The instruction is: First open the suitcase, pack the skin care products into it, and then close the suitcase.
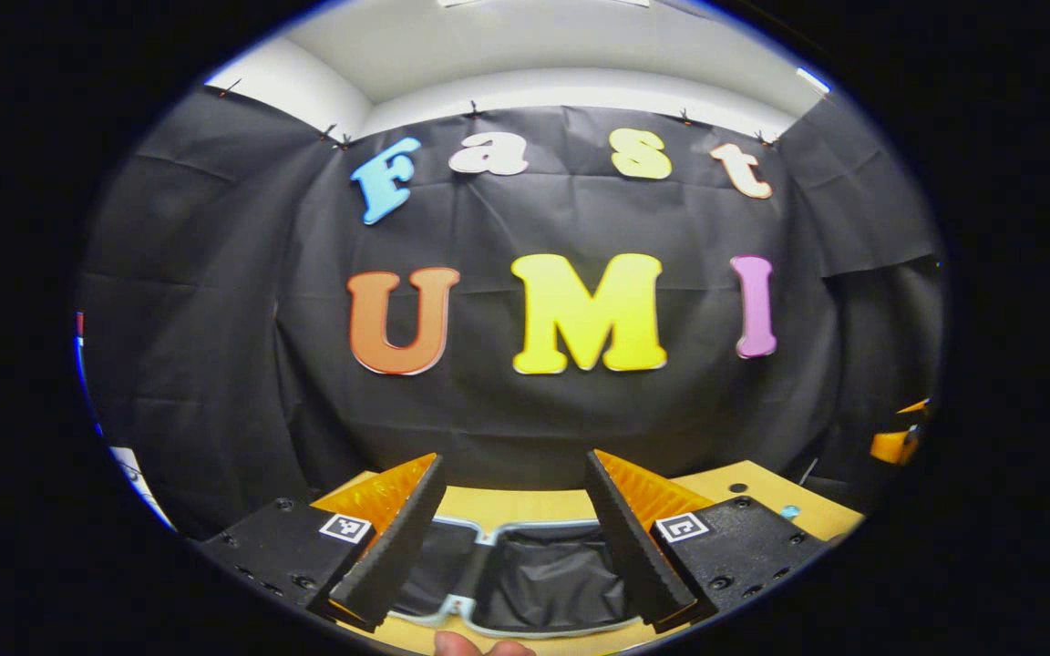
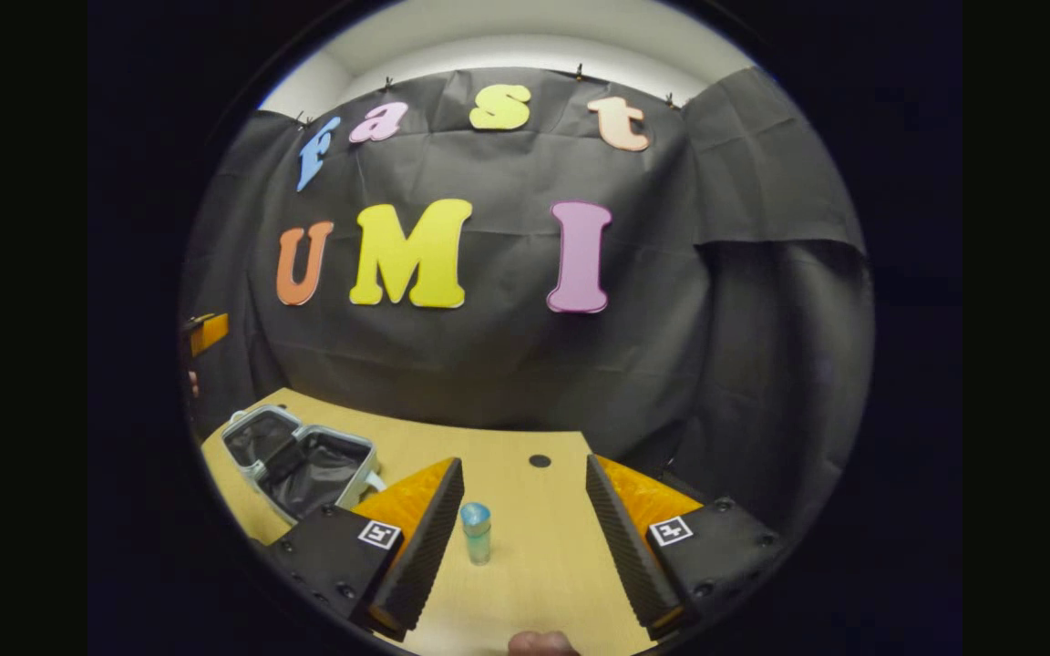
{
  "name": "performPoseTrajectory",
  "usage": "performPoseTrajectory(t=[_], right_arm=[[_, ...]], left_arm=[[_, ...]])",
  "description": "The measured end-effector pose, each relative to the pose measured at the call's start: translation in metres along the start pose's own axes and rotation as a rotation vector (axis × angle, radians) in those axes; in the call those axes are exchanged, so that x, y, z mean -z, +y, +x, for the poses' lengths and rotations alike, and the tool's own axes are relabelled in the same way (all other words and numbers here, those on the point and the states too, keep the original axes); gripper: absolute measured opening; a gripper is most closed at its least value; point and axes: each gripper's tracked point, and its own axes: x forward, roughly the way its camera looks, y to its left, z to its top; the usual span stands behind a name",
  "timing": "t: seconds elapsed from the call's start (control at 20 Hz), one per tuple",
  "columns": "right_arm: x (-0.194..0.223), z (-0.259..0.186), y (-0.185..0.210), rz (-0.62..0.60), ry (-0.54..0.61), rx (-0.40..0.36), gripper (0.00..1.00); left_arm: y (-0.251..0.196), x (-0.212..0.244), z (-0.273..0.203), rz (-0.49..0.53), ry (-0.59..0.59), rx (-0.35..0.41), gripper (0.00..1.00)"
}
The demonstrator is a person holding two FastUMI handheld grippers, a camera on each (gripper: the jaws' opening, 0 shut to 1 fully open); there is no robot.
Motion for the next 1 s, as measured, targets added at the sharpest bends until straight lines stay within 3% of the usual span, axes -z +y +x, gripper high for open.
performPoseTrajectory(t=[0.05, 0.1, 0.35, 0.65, 1.0], right_arm=[[0.01, -0.001, -0.001, 0.001, 0.021, -0.017, 0.8], [0.017, -0.002, -0.004, -0.005, 0.036, -0.021, 0.8], [0.033, -0.006, -0.013, -0.043, 0.049, -0.046, 0.8], [0.06, -0.005, -0.026, -0.02, 0.096, -0.039, 0.8], [0.09, -0.01, -0.048, -0.017, 0.167, -0.002, 0.8]], left_arm=[[-0.027, 0.012, -0.005, -0.032, 0.029, 0.034, 0.87], [-0.049, 0.02, -0.006, -0.043, 0.047, 0.053, 0.97], [-0.136, 0.076, -0.017, 0.007, 0.154, 0.183, 1.0], [-0.186, 0.137, -0.018, -0.012, 0.309, 0.271, 1.0], [-0.218, 0.216, 0.013, 0.084, 0.407, 0.282, 1.0]])
